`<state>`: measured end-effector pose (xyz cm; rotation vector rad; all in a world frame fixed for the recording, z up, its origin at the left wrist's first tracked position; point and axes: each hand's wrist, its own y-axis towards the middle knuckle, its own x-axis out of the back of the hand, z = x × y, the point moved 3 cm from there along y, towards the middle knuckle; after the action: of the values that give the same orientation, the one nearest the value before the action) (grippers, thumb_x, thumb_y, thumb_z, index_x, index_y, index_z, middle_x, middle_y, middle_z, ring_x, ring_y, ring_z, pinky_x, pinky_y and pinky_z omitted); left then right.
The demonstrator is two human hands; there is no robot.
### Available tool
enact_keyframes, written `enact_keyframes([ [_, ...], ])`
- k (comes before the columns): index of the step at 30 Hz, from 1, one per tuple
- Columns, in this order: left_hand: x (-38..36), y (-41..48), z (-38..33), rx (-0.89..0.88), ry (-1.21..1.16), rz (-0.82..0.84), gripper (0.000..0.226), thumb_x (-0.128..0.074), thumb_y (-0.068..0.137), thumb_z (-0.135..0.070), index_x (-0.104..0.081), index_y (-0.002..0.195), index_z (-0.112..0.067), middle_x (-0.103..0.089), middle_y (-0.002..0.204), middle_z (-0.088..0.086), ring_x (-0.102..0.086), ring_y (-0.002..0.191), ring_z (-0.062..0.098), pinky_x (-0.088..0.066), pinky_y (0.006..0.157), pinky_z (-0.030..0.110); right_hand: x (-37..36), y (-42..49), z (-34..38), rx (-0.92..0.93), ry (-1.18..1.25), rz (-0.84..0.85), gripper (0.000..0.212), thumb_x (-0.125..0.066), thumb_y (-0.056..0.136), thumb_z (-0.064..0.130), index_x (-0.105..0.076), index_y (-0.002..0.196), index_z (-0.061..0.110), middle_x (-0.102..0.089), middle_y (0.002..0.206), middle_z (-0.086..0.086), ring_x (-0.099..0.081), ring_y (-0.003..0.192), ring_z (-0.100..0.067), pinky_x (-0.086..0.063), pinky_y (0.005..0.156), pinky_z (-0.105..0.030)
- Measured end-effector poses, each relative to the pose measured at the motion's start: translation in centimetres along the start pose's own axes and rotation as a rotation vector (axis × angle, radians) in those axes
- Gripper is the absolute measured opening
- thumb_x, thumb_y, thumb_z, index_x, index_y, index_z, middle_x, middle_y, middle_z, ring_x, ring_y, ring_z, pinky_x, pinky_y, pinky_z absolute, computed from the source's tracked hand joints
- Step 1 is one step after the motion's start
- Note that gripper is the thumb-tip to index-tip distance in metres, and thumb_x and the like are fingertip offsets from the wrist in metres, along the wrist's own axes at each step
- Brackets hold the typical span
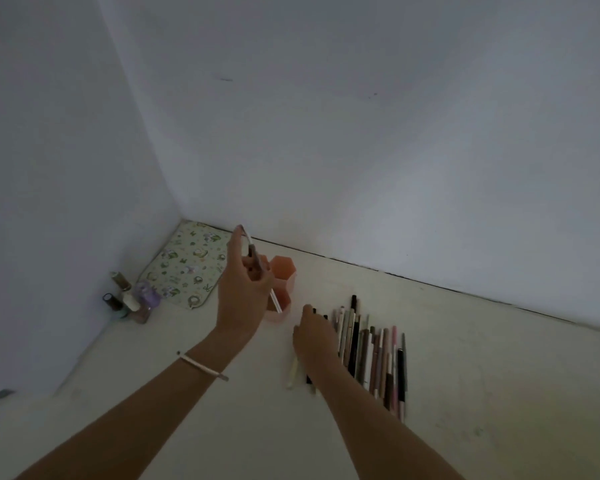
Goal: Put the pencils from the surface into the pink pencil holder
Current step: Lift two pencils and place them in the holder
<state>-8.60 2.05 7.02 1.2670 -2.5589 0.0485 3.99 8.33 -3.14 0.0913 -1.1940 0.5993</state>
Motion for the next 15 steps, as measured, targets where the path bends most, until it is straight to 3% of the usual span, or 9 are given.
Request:
enact_keyframes([
  [4,2.6,1.0,0.9,-0.066,0.076,-0.083,0.106,-0.070,0.080,0.001,-0.005,0.155,-0.035,-0.060,0.075,0.000,-0.060,0.060,0.006,-0.049,0.053,0.011,-2.1,-0.6,0.6,0.001,-0.129,0.039,0.036,-0.046,0.095,0.006,-0.041,0.129,0.011,-0.066,0.106,-0.008,-0.066,0.093,-0.025,-0.053,0.071,-0.033],
  [7,3.8,1.7,1.1,-0.053,0.076,-0.127,0.109,-0.073,0.075,0.002,-0.008,0.154,-0.034,-0.061,0.079,-0.004,-0.064,0.066,0.004,-0.050,0.056,0.013,-0.8,-0.4,0.9,-0.054,0.143,-0.049,0.037,-0.047,0.091,0.007,-0.039,0.127,0.012,-0.064,0.096,-0.005,-0.065,0.081,-0.021,-0.056,0.065,-0.034],
  [10,4.6,2.9,0.5,-0.108,0.042,-0.222,0.104,-0.073,0.073,0.002,-0.016,0.151,-0.035,-0.062,0.078,-0.011,-0.063,0.065,-0.007,-0.045,0.057,0.003,3.0,0.7,1.1,-0.065,0.417,-0.276,0.047,-0.049,0.088,0.011,-0.036,0.133,0.016,-0.062,0.079,-0.003,-0.061,0.066,-0.017,-0.056,0.058,-0.038],
  [12,4.5,3.8,0.0,-0.164,0.019,-0.243,0.100,-0.071,0.076,0.000,-0.015,0.151,-0.037,-0.063,0.078,-0.014,-0.064,0.066,-0.003,-0.045,0.058,0.003,5.9,1.6,1.4,-0.028,0.543,-0.395,0.056,-0.049,0.090,0.013,-0.031,0.143,0.019,-0.062,0.081,-0.002,-0.061,0.066,-0.017,-0.056,0.060,-0.037],
  [15,3.5,5.1,-0.1,-0.225,0.035,-0.209,0.093,-0.064,0.083,-0.001,-0.013,0.149,-0.043,-0.061,0.084,-0.022,-0.066,0.068,0.002,-0.049,0.061,0.007,9.1,2.4,2.3,0.095,0.704,-0.513,0.048,-0.049,0.093,0.009,-0.037,0.137,0.023,-0.054,0.071,0.002,-0.053,0.058,-0.009,-0.050,0.054,-0.029],
])
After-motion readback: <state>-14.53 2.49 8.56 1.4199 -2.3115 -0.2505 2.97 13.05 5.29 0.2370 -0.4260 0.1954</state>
